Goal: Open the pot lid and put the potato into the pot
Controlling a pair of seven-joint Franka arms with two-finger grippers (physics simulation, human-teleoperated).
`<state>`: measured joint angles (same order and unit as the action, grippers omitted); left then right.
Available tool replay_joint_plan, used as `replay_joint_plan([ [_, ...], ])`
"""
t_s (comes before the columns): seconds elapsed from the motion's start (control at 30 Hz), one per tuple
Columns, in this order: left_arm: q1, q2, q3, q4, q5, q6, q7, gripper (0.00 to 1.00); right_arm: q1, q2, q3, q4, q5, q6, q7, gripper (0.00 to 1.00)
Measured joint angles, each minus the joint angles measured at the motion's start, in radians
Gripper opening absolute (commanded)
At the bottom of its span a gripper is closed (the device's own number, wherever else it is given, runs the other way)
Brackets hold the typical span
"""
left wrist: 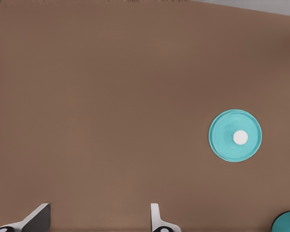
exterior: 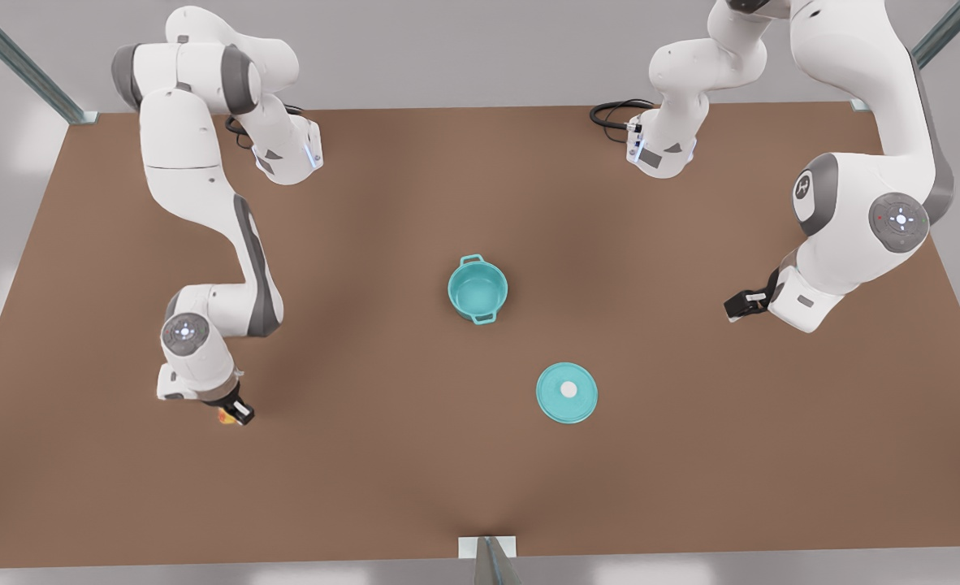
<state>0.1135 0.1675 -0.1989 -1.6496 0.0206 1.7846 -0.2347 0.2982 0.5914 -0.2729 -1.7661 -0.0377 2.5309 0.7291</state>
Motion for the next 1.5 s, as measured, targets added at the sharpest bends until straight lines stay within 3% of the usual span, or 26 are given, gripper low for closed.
replay_joint_plan([
  [0.33, 0.000, 0.002, 0.000, 0.000, -0.001, 0.000, 0.010, 1.00, 0.153, -0.073, 0.026, 0.000, 0.007, -0.191, 0.102, 0.59],
  [0.73, 0.000, 0.002, 0.000, 0.000, -0.002, 0.000, 0.016, 1.00, 0.187, -0.115, 0.242, 0.002, 0.007, -0.381, 0.225, 0.59],
  [1.27, 0.002, 0.002, 0.000, 0.001, -0.003, 0.000, 0.020, 1.00, 0.244, -0.144, 0.522, 0.013, -0.001, -0.427, 0.446, 0.59],
  [1.5, 0.000, 0.004, 0.000, 0.000, -0.003, 0.001, 0.021, 1.00, 0.272, -0.067, 0.545, 0.082, -0.010, -0.413, 0.542, 0.59],
])
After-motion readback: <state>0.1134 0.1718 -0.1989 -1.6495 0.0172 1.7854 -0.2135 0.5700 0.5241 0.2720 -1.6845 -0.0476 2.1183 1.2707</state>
